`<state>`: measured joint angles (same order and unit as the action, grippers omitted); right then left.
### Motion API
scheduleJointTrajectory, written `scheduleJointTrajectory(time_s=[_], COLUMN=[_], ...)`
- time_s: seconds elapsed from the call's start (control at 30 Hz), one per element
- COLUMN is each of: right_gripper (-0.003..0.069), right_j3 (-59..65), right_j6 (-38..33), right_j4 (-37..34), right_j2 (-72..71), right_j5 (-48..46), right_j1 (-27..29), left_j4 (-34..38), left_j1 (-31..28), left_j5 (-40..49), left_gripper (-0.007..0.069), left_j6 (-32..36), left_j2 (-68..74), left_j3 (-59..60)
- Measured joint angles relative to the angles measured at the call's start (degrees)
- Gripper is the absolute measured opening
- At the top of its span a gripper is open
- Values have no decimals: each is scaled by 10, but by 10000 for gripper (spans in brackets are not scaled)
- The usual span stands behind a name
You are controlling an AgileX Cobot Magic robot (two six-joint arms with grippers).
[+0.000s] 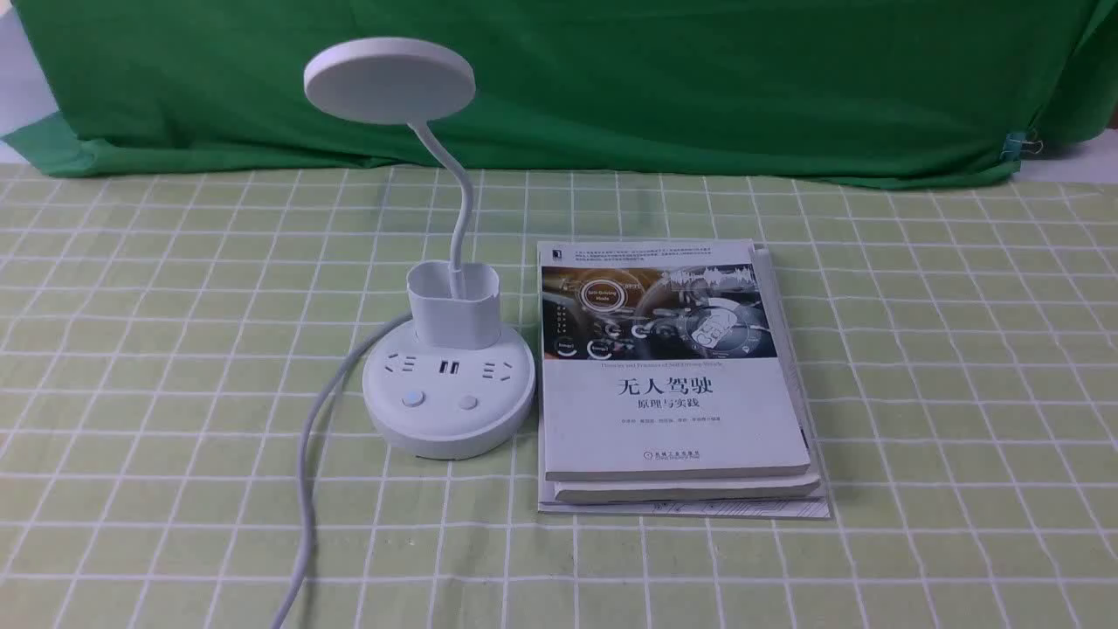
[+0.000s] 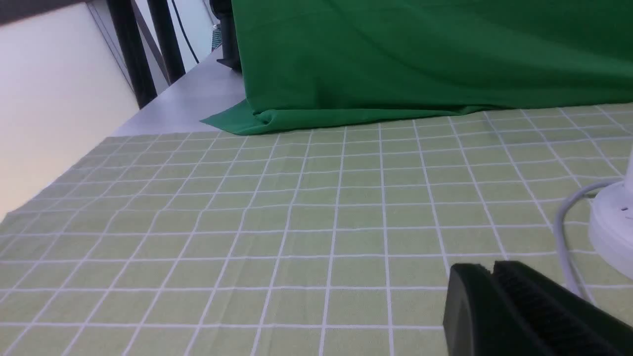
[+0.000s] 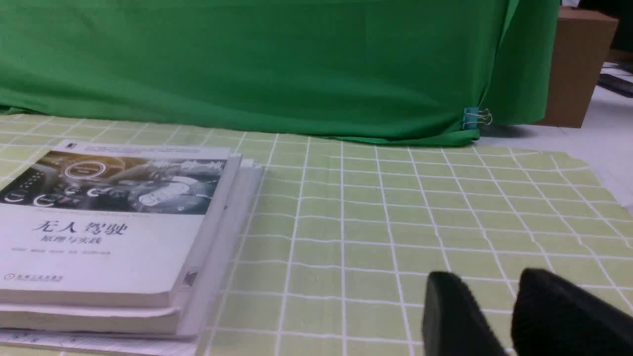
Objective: Turn on the table lamp on the green coffee tablecloth with your hand.
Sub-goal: 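Press the power button on the lamp base to turn the lamp on with the left gripper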
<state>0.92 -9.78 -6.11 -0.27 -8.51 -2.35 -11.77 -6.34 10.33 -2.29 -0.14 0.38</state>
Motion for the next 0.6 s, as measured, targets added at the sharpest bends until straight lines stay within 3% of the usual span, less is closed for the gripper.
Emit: scheduleJointTrajectory(time_s=[0.33,0.6], right_gripper=[245,245], right_j3=[0,0], right_j6=[0,0], right_j4=[0,0], right_j2=[0,0], right_j5=[0,0], right_j1=[0,0], left_j4=[23,58], left_j1=[0,0], left_j5=[24,-26], left_gripper=[19,19], left_j6=[1,3], left_j2=[0,0], left_j3=[0,0])
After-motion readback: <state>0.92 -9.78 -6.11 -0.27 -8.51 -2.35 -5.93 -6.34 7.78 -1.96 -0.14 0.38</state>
